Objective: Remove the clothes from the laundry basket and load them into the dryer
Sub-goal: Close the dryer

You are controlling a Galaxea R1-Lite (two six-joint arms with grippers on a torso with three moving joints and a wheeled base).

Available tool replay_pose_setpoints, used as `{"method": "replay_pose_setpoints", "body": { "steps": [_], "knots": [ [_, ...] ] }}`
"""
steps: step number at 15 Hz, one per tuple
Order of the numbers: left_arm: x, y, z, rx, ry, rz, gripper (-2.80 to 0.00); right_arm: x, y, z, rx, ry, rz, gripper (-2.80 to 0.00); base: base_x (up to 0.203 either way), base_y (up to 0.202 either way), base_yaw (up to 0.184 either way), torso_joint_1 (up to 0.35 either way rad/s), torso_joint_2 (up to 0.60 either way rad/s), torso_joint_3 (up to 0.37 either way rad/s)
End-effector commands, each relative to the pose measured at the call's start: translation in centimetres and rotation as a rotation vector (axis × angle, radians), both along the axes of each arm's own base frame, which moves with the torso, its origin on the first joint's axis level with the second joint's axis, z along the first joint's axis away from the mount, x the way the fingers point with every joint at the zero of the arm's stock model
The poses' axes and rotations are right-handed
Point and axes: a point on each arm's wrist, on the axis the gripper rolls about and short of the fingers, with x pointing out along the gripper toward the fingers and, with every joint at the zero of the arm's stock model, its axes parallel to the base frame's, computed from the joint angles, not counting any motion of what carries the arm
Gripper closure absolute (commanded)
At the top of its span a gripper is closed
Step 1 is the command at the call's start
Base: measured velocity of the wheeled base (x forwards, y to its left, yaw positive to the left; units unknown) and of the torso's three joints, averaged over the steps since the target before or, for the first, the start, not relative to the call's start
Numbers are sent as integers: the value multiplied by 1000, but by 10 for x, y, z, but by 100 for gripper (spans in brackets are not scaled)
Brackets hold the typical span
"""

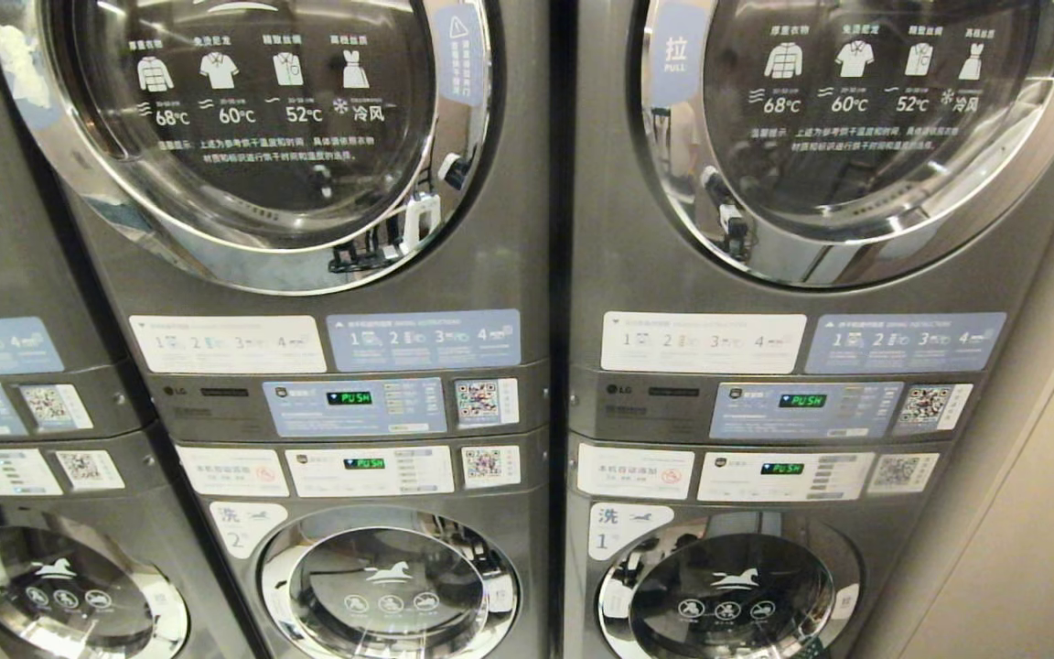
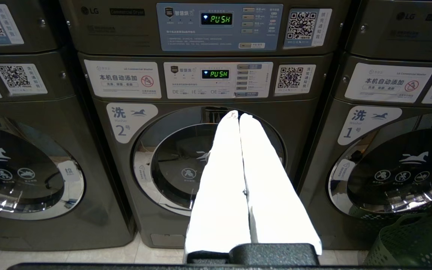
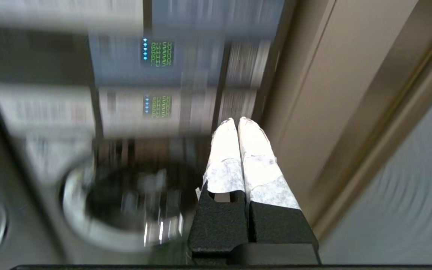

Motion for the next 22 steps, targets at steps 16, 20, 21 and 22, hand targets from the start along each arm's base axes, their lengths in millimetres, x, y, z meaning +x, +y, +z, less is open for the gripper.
{"method": "replay_pose_setpoints", "body": {
  "steps": [16,20,21,22],
  "knots": [
    [0,0,0,1,1,0,0,-24,4,-55,157,378,212,0,0,0,0,0,0,0],
    [0,0,0,3,1,0,0,-24,4,-55,155,382,211,0,25,0,-1,-3,-3,1],
    [0,0,0,3,0,0,0,-24,4,-55,158,381,210,0,181,0,1,-2,-12,3],
    [0,0,0,3,1,0,0,-23,4,-55,158,385,208,0,189,0,-1,12,2,2]
  ]
}}
